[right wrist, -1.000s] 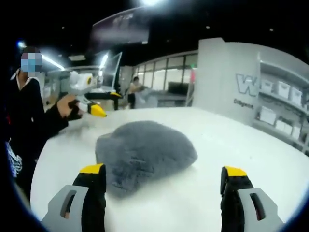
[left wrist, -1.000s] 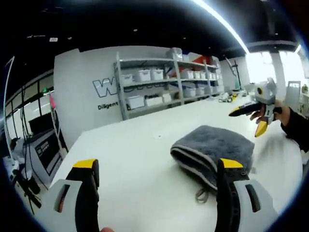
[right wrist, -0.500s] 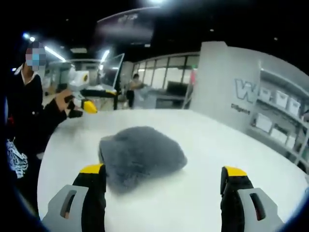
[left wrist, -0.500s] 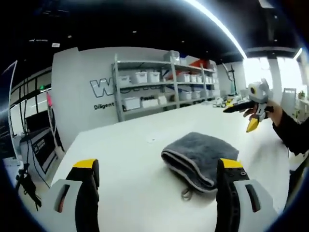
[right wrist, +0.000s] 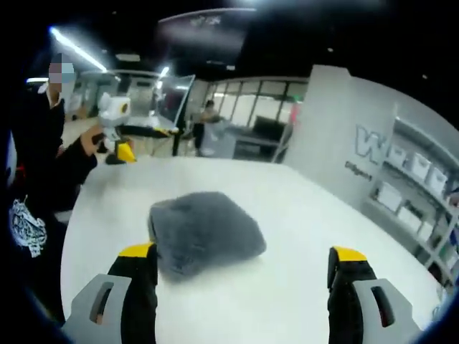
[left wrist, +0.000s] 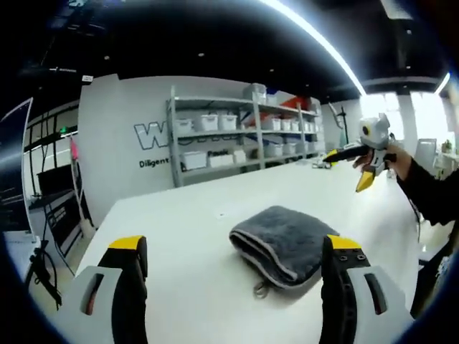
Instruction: Open the folded towel by lifting each exposed corner and separating the folded layers until the towel lies flat within the target outline without major curled edges
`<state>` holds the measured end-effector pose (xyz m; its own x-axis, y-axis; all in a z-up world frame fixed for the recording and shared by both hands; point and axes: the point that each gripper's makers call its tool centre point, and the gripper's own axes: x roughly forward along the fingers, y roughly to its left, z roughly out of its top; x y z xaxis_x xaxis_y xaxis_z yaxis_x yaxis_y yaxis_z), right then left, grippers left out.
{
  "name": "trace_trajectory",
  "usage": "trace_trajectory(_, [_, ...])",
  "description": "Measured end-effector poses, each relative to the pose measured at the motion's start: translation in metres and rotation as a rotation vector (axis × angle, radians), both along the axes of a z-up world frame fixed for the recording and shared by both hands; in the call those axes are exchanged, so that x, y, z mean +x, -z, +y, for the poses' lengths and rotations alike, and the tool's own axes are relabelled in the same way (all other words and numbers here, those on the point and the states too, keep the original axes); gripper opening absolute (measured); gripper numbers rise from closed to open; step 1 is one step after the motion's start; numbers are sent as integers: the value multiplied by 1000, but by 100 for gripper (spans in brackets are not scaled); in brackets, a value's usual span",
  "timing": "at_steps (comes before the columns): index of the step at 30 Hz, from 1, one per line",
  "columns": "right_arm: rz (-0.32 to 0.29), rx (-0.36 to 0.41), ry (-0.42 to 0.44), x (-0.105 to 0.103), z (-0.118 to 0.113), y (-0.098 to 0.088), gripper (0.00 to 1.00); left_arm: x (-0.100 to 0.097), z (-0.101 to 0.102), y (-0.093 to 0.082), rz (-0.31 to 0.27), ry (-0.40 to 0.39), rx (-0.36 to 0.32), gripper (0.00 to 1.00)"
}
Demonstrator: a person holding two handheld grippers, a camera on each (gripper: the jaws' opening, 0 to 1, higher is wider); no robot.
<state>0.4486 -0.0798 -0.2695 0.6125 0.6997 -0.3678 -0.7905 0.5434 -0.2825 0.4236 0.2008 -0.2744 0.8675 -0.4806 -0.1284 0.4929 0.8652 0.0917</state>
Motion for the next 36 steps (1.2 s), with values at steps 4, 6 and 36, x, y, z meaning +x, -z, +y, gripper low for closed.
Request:
trace_trajectory(4, [-22,-25,-19,-2,4,-13,99,-8,-4,-3,-9,-10,-8,100])
trace_trajectory(6, [-28,-32,-23,-1,5,-19,99,-11,-7,-5,-13,-5,-8,100])
trace_trajectory(36, [-61,-184,-84,17,13,-61,99,-43,-21,-61,-96,68,-12,100])
